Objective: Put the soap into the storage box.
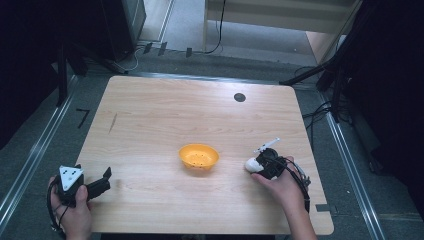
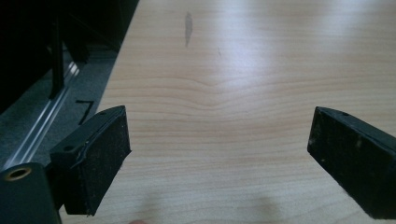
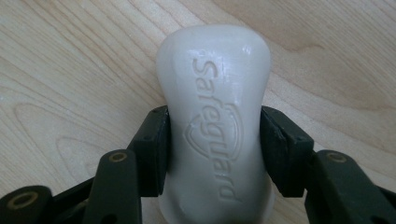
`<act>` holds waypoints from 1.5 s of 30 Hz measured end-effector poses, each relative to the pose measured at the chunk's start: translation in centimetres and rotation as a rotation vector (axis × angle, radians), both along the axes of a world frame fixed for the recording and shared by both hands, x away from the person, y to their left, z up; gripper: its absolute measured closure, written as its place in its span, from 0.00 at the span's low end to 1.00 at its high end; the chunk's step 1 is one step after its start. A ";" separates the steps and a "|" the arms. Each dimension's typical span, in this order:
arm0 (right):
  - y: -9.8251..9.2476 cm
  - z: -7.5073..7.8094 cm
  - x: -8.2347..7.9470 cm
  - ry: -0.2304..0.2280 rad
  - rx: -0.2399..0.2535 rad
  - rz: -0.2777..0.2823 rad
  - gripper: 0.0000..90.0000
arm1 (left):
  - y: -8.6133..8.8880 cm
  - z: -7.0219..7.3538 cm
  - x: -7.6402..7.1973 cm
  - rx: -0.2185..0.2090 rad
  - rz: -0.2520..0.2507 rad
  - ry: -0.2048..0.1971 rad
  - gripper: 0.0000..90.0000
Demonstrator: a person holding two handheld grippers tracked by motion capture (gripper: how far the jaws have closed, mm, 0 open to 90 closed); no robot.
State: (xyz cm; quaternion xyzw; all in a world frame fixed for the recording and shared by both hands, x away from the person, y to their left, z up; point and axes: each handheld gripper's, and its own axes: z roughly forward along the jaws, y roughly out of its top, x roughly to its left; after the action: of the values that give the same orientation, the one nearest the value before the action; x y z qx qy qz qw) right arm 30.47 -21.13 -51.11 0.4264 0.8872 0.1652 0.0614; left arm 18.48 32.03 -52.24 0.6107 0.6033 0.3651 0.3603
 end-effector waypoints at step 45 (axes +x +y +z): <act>3.7 5.2 -0.1 -0.162 0.042 0.281 0.56 | 0.5 0.0 0.3 -0.117 -0.050 -0.035 0.07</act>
State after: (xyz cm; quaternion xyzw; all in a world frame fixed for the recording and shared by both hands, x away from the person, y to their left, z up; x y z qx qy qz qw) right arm 30.39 -17.44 -45.88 0.2848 0.9265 0.2244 0.1003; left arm 18.81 32.49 -52.27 0.5968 0.6018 0.3308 0.4149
